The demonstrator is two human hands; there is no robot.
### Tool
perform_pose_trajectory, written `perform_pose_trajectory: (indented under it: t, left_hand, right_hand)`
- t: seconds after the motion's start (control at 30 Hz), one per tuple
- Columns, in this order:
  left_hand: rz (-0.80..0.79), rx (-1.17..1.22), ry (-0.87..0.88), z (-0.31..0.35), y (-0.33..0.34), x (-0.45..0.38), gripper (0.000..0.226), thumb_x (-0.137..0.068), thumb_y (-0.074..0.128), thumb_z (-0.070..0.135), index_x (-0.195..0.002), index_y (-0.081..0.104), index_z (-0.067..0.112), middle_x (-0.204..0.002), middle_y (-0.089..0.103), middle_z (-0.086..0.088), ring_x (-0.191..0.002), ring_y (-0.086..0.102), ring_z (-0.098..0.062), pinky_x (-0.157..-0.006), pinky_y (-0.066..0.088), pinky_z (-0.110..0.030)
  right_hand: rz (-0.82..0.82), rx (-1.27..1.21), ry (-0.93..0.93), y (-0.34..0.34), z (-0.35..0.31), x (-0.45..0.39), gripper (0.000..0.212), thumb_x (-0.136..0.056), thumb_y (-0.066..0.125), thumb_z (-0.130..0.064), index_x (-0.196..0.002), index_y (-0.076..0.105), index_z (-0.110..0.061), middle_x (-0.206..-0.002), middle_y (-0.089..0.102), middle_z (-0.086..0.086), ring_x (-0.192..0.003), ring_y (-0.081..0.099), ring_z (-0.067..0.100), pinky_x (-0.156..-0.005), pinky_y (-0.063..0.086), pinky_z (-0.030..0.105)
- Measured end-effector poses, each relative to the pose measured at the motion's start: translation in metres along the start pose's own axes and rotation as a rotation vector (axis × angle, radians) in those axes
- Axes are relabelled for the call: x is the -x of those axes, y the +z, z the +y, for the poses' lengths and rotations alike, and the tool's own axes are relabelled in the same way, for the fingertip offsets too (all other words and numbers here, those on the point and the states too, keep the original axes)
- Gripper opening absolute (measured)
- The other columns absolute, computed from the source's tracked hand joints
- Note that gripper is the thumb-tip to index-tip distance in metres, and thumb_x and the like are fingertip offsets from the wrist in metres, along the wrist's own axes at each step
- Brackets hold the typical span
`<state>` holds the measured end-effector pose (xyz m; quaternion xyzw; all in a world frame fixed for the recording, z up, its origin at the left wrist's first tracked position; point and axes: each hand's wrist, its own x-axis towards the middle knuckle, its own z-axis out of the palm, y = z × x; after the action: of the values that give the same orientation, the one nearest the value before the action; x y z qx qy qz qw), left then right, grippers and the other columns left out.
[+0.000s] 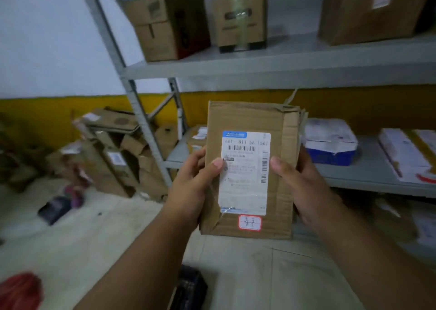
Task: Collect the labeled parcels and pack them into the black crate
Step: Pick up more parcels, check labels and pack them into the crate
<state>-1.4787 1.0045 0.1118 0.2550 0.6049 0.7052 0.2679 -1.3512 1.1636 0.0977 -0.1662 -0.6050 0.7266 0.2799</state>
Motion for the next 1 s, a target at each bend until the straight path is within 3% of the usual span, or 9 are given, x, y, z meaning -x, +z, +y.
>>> perform_pose_trajectory:
  t: [0.1, 0.2, 0.3, 0.53, 0.67, 0.8, 0.9, 1.0]
  left_hand:
    - [0.178, 0.026, 0.005, -0.009, -0.047, 0.036, 0.051, -0.081, 0.071, 0.03, -0.127, 0.057, 0.014, -0.116, 0.07, -0.017, -0.102, 0.07, -0.036, -0.083, 0.056, -0.05]
    - [0.37, 0.046, 0.002, -0.018, -0.07, 0.081, 0.061, -0.073, 0.074, 0.034, -0.127, 0.056, 0.011, -0.118, 0.069, -0.019, -0.104, 0.068, -0.039, -0.085, 0.054, -0.052]
    - [0.51, 0.035, -0.014, -0.023, -0.082, 0.13, 0.065, -0.071, 0.075, 0.038, -0.127, 0.056, 0.011, -0.117, 0.069, -0.017, -0.103, 0.069, -0.037, -0.081, 0.055, -0.049]
    - [0.69, 0.049, -0.043, -0.03, -0.09, 0.213, 0.062, -0.075, 0.073, 0.037, -0.127, 0.054, 0.008, -0.12, 0.067, -0.02, -0.106, 0.067, -0.04, -0.09, 0.051, -0.059]
    - [0.732, 0.023, -0.048, -0.025, -0.099, 0.247, 0.05, -0.085, 0.065, 0.034, -0.13, 0.053, 0.015, -0.122, 0.067, -0.016, -0.107, 0.068, -0.038, -0.089, 0.053, -0.06]
    - [0.793, -0.098, -0.052, -0.009, -0.126, 0.269, 0.026, -0.099, 0.05, 0.033, -0.121, 0.061, 0.025, -0.109, 0.074, 0.001, -0.099, 0.072, -0.019, -0.08, 0.057, -0.042]
    - [0.876, -0.168, -0.07, -0.005, -0.156, 0.286, 0.026, -0.103, 0.041, 0.034, -0.111, 0.066, 0.031, -0.099, 0.074, 0.012, -0.09, 0.071, -0.004, -0.073, 0.053, -0.027]
    - [0.956, -0.207, -0.086, 0.002, -0.197, 0.315, 0.025, -0.103, 0.041, 0.033, -0.103, 0.066, 0.035, -0.091, 0.073, 0.018, -0.081, 0.068, 0.007, -0.054, 0.05, -0.012]
  right_hand:
    - [-0.177, 0.04, 0.022, 0.045, 0.022, -0.002, 0.052, -0.081, 0.073, -0.046, -0.129, 0.053, -0.037, -0.116, 0.072, -0.012, -0.107, 0.07, 0.01, -0.093, 0.053, 0.043]
    - [-0.31, 0.025, 0.082, 0.077, 0.046, 0.005, 0.048, -0.071, 0.073, -0.045, -0.117, 0.061, -0.043, -0.113, 0.074, -0.011, -0.104, 0.071, 0.011, -0.094, 0.053, 0.048]
    - [-0.441, -0.01, 0.152, 0.101, 0.064, 0.026, 0.03, -0.075, 0.075, -0.041, -0.102, 0.068, -0.052, -0.111, 0.075, -0.009, -0.104, 0.071, 0.014, -0.095, 0.053, 0.05]
    - [-0.643, -0.025, 0.253, 0.132, 0.081, 0.077, 0.054, -0.081, 0.074, -0.048, -0.128, 0.061, -0.025, -0.116, 0.073, -0.001, -0.109, 0.07, 0.019, -0.098, 0.052, 0.052]
    - [-0.741, 0.031, 0.206, 0.153, 0.077, 0.095, 0.063, -0.079, 0.075, -0.054, -0.133, 0.055, -0.029, -0.118, 0.072, -0.002, -0.11, 0.069, 0.018, -0.096, 0.053, 0.052]
    - [-0.717, 0.093, 0.083, 0.195, 0.075, 0.117, 0.069, -0.074, 0.073, -0.053, -0.136, 0.045, -0.037, -0.118, 0.069, -0.01, -0.111, 0.067, 0.013, -0.094, 0.055, 0.048]
    - [-0.717, 0.151, -0.026, 0.237, 0.079, 0.137, 0.078, -0.077, 0.074, -0.049, -0.143, 0.033, -0.042, -0.127, 0.062, -0.015, -0.117, 0.062, 0.008, -0.095, 0.055, 0.046]
    - [-0.696, 0.199, -0.094, 0.291, 0.087, 0.163, 0.083, -0.077, 0.069, -0.06, -0.147, 0.026, -0.047, -0.138, 0.053, -0.016, -0.123, 0.057, 0.009, -0.095, 0.055, 0.048]
